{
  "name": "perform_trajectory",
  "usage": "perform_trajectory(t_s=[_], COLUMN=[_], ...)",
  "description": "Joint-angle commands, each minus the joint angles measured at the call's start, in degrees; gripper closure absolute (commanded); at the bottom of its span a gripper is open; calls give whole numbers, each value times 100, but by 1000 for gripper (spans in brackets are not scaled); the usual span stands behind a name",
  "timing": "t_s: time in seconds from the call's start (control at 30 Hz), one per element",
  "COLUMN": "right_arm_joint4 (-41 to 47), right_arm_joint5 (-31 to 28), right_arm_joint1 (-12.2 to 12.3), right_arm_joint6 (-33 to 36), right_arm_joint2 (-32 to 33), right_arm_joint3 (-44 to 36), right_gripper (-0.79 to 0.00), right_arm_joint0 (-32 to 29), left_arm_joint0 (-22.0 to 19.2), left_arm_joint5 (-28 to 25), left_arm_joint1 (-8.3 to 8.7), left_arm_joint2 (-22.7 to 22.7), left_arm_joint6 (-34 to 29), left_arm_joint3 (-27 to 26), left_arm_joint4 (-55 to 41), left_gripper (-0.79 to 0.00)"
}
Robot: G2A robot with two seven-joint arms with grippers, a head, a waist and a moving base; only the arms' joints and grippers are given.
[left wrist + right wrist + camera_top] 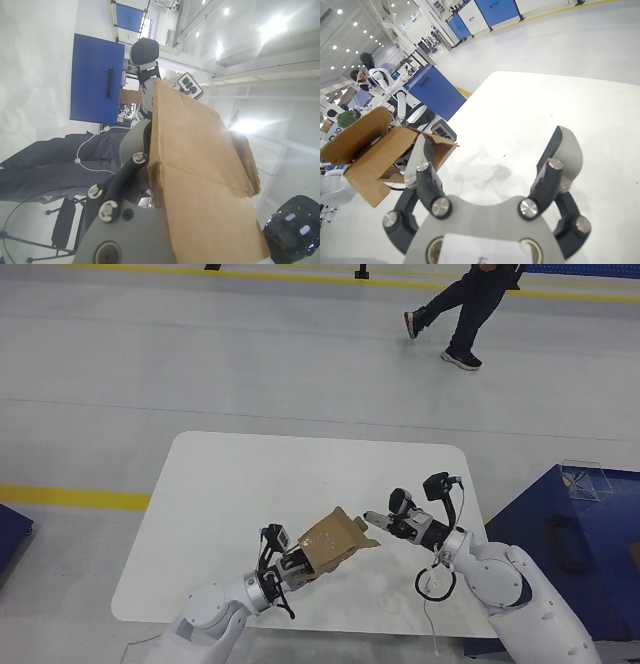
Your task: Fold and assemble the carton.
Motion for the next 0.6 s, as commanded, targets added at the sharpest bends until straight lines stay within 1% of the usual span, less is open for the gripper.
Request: perform_trajectory(t_s=[0.0, 0.13, 0.27, 0.4, 0.57], right_arm_joint4=[-144, -362, -494, -478, -92], right_arm_joint5=[47, 188, 275, 257, 174], right_arm_joint1=[-8, -43, -98, -152, -195], right_arm_joint6=[103, 318, 405, 405, 199], right_arm_joint2=[-55, -236, -473, -640, -553], right_arm_joint3=[44, 188, 323, 440, 549], right_gripper=[-785, -785, -785, -785, -785], right_arm_joint0=[24, 96, 173, 242, 305], left_arm_joint0=[-19, -58, -91, -118, -171], left_arm_joint5=[109, 441, 620, 691, 681], left_arm_joint1=[-6, -23, -33, -44, -59], left_arm_joint2=[-11, -21, 6, 41, 82], left_arm_joint6=[73, 166, 128, 142, 149], left_arm_joint3=[22, 27, 14, 64, 177], left_arm_joint4=[-99, -445, -629, -701, -747], left_gripper=[0, 0, 0, 0, 0])
